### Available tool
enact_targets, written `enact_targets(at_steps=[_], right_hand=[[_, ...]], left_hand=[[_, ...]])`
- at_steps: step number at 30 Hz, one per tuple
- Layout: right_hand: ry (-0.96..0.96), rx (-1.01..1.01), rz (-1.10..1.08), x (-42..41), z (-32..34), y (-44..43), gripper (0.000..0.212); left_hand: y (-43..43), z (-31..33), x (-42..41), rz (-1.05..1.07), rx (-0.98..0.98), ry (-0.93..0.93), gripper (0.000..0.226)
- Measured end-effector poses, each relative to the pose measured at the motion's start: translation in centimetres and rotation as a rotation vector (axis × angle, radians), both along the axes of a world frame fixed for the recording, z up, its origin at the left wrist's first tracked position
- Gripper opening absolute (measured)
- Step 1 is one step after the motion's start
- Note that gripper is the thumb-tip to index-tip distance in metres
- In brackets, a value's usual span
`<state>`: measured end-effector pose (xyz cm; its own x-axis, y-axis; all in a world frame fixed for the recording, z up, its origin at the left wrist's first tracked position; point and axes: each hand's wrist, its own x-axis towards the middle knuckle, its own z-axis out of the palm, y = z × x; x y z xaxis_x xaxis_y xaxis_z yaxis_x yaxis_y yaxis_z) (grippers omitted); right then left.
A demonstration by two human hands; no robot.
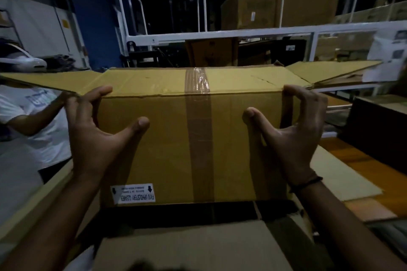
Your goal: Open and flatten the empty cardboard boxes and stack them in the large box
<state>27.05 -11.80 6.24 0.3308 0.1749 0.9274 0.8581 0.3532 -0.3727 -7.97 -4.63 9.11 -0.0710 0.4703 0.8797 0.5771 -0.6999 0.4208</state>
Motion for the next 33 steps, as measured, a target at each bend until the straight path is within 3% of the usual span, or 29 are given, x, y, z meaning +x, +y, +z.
enact_targets(at_steps=[6, 15, 20, 24, 27, 30, 33], right_hand=[[0.048, 0.026, 0.016, -3.3, -1.6, -0.6, 0.068], [0.219, -0.022, -0.019, -2.3, -6.9, -3.6, 0.057], [0.22, -0.249, -0.015, -1.5, -9.7, -3.1, 0.058], [0.212, -0.428, -0.042, -1.2, -11.2, -3.2, 0.059], [0.124, -0.57, -0.178, 0.6, -11.0, -4.1, 0.052], [-0.043, -0.547, -0.293, 1.7, -9.2, -4.6, 0.034], [-0.174, -0.585, -0.176, 1.7, -6.9, -3.9, 0.035]], left_hand=[[-1.3, -3.4, -2.6, 0.017, -0.038, -0.045, 0.092], [-3.8, -7.3, 0.3, -0.008, -0.097, -0.042, 0.085], [-4.1, -11.9, 0.6, 0.018, -0.376, -0.145, 0.077], [-4.0, -14.5, -0.9, 0.049, -0.575, -0.028, 0.079], [-4.7, -15.9, -0.6, 0.27, -0.699, 0.142, 0.086], [-5.8, -15.2, 0.1, 0.472, -0.493, 0.222, 0.1], [-5.5, -12.7, 0.3, 0.443, -0.271, 0.37, 0.1]])
